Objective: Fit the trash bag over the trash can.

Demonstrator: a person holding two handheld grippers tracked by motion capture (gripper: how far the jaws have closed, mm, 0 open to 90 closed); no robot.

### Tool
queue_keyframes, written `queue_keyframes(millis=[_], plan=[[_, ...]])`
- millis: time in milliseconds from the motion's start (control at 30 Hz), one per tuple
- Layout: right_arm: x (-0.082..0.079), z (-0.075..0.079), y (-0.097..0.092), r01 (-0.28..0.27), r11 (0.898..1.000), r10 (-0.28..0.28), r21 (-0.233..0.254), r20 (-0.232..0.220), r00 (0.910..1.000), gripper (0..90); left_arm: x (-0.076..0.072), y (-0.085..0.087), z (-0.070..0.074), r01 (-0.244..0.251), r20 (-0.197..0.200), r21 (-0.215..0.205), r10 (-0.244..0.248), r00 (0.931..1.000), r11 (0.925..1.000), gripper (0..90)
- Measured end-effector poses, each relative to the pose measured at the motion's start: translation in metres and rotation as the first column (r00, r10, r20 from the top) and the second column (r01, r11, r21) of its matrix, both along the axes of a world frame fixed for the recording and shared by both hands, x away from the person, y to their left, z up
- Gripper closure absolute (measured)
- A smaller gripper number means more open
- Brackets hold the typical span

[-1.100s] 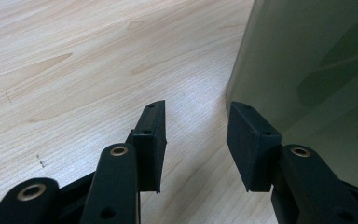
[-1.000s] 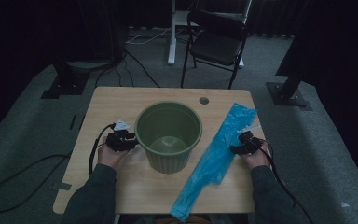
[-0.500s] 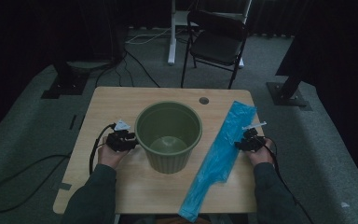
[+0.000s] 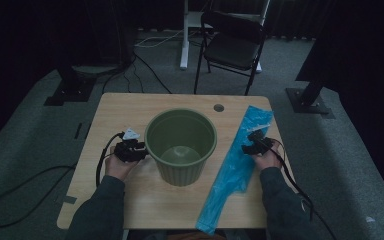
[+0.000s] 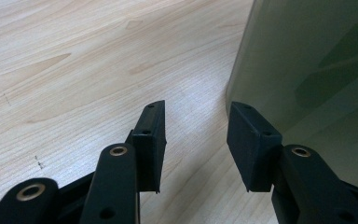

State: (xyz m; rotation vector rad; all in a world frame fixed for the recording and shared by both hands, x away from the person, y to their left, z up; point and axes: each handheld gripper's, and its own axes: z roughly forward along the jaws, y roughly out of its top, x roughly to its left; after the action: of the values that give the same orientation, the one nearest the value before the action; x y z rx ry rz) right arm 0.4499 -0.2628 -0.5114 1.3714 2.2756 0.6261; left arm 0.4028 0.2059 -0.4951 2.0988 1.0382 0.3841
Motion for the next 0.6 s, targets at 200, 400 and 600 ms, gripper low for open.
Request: queue_keyframes(millis=[200,400,600], plan=[[0.004,0.000,0.024,-0.039,0.997,0.041,0.062,-0.024,0.9989,40.1,0.000,0.001,0.000,-0.002,0.001,-0.003,0.002,1.0000,1.0000,57.1],[0.006,-0.005,0.039,-0.056,0.997,0.059,0.056,-0.043,0.9973,40.6,0.000,0.001,0.001,0.000,0.002,-0.003,0.000,1.0000,1.0000,57.1],[0.005,-0.010,0.042,-0.075,0.997,0.076,0.012,-0.066,0.9949,41.4,0.000,0.001,0.001,0.001,0.004,-0.003,-0.001,1.0000,1.0000,56.8]])
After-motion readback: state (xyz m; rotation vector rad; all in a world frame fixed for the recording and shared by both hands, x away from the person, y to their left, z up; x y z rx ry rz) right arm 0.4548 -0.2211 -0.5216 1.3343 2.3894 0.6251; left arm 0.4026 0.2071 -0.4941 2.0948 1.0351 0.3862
